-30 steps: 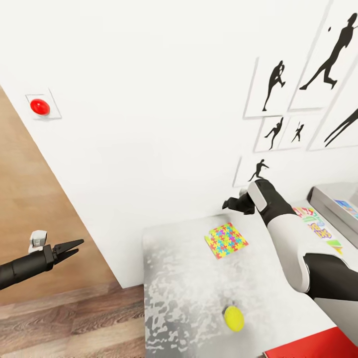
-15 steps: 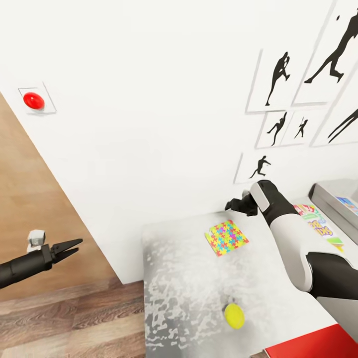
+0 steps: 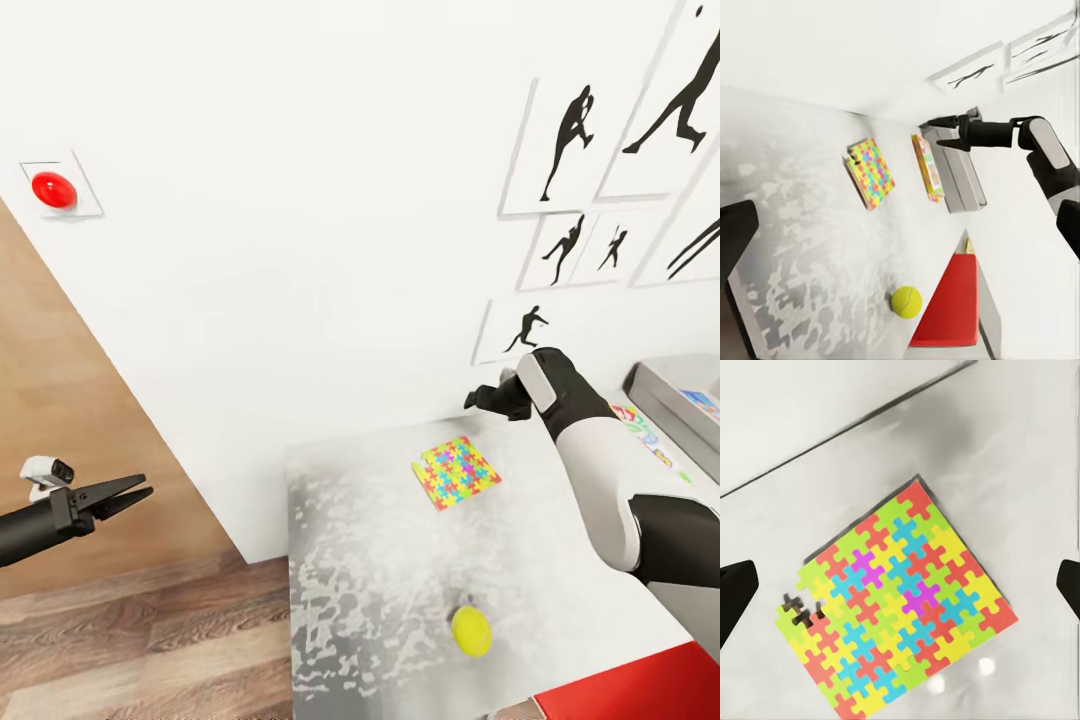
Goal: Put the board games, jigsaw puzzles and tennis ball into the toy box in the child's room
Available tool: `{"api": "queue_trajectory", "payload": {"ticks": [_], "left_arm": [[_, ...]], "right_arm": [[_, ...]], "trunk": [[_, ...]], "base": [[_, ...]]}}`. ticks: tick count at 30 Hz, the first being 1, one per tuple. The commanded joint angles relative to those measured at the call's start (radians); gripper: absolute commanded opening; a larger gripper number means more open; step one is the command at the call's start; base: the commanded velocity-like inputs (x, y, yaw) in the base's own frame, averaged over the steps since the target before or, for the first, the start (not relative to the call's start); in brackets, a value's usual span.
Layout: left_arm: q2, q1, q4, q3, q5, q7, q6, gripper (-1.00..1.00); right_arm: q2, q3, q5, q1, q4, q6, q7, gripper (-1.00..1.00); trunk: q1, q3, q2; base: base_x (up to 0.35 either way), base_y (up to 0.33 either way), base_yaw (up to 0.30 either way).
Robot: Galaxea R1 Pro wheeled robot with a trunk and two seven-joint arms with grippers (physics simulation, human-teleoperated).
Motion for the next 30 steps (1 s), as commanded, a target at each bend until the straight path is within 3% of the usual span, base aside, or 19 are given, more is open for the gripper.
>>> {"api": "queue_trajectory", "payload": {"ticks": [1, 19, 30], "left_arm": [[0.001, -0.001, 0.000, 0.000, -0.002, -0.009, 0.003, 1.00], [0.002, 0.000, 0.001, -0.002, -0.002, -0.031, 0.003, 1.00], [0.002, 0.000, 0.002, -0.002, -0.004, -0.031, 0.003, 1.00]], "right_arm": [[-0.001, -0.002, -0.011, -0.002, 0.000, 0.003, -0.010, 1.00], [0.009, 0.003, -0.008, -0.008, 0.002, -0.006, -0.012, 1.00], [0.009, 0.004, -0.006, -0.009, 0.001, -0.055, -0.012, 1.00]], "trunk": [[0.001, -0.004, -0.002], [0.001, -0.033, -0.002], [0.001, -0.051, -0.002]], "base": [[0.000, 0.000, 0.000], [0.000, 0.000, 0.000], [0.000, 0.000, 0.000]]}}
